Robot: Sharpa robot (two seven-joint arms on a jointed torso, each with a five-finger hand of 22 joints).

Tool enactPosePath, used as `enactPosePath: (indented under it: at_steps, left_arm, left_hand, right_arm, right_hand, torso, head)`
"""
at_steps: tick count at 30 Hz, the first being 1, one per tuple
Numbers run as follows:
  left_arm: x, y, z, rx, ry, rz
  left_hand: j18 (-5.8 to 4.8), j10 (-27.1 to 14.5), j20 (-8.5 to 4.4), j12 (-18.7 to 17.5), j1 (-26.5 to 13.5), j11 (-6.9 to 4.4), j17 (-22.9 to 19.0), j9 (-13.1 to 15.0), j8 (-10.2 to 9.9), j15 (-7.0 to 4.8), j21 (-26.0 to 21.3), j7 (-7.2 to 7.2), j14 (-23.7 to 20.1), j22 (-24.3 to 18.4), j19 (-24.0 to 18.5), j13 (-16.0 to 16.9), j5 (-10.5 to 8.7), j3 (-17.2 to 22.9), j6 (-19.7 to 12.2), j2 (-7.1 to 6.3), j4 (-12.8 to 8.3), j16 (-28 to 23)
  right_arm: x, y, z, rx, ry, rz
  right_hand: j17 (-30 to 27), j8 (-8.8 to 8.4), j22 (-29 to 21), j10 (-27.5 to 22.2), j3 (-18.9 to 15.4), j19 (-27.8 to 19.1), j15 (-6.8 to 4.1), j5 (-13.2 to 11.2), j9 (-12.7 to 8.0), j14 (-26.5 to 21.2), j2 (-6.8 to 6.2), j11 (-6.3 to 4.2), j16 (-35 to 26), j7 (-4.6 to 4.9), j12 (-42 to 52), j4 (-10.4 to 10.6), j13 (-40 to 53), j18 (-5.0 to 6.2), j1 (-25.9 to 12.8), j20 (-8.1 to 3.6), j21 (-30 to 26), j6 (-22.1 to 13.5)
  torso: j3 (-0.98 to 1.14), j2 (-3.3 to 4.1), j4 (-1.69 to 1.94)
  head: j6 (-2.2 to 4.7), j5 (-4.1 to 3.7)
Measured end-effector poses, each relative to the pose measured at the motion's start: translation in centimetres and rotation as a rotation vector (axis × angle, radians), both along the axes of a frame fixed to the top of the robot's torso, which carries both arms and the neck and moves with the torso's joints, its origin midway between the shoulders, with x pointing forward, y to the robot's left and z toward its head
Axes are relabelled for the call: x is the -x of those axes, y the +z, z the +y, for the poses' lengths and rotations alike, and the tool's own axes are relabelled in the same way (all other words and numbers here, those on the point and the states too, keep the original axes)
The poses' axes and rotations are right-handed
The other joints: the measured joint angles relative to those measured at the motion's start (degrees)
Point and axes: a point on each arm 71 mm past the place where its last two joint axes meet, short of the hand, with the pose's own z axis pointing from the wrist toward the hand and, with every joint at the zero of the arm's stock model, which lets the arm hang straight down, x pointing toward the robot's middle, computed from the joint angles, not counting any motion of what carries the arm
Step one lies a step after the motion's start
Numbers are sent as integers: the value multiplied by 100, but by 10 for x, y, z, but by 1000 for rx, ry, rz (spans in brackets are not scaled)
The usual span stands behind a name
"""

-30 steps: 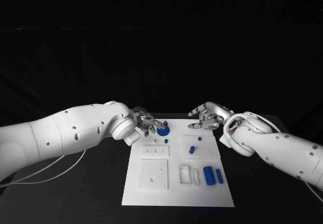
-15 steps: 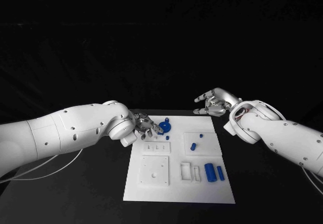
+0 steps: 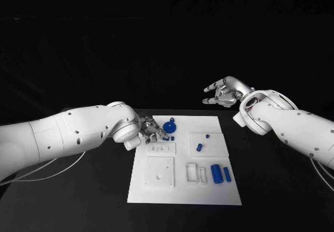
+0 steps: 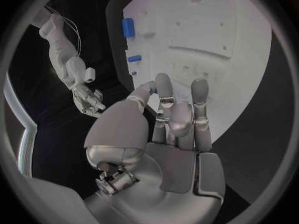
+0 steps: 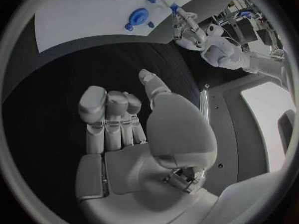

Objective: Assemble the parts on the task board

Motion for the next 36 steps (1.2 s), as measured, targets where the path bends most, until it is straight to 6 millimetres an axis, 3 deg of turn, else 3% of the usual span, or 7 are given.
enactPosePath:
  at_steps: [3, 8, 31, 36]
  left_arm:
    - [1, -1, 0, -13, -6, 0]
    - [2, -3, 0, -38, -19, -1]
    - [7, -18, 4, -114, -35, 5]
    - [7, -20, 5, -124, -38, 5]
  left_hand:
    - [-1, 3, -6, 29, -24, -4, 34, 0, 0, 2, -122, 0, 2, 188, 35, -3, -10, -2, 0, 23, -5, 28]
    - [-3, 13, 21, 56, -28, -13, 64, 0, 0, 3, -269, 0, 15, 423, 105, -60, -187, -1, 0, 26, -8, 67]
    - [-34, 6, 73, 161, -50, -1, 243, 0, 0, 2, -1067, 0, 59, 1561, 400, -97, -145, -22, 0, 33, -31, 155]
    - [-34, 5, 73, 161, -49, -1, 242, 0, 0, 12, -1067, 0, 68, 1576, 400, -97, -145, -23, 0, 32, -32, 155]
  right_arm:
    - [0, 0, 0, -2, -2, 1]
    - [-1, 0, -1, -3, -7, 3]
    - [-3, -1, -3, -4, -20, 11]
    - [-3, -2, -3, -4, -21, 12]
  right_hand:
    - [0, 0, 0, 0, 16, 0, 0, 38, 0, 0, 0, 0, 0, 0, 0, -16, -8, 0, 0, 0, 0, 0]
    - [0, 0, 0, 0, 16, 0, 0, 66, 0, 0, 0, 0, 0, -18, 0, -16, -8, 0, 0, 0, 0, 18]
    - [-9, 0, 0, -11, 31, 0, 0, 177, 1, 0, 24, -12, 0, 0, 2, -31, -16, -3, -24, 0, 0, 36]
    - [-15, 0, 0, -21, 31, 0, 0, 215, 1, 0, 0, -21, 0, 0, 2, -31, -16, -4, -47, 0, 0, 36]
  torso:
    - [0, 0, 0]
    - [1, 1, 0]
    - [0, 5, -2]
    - [1, 5, -3]
  head:
    - [-24, 11]
    - [-54, 27]
    - [-167, 44]
    - [-184, 43]
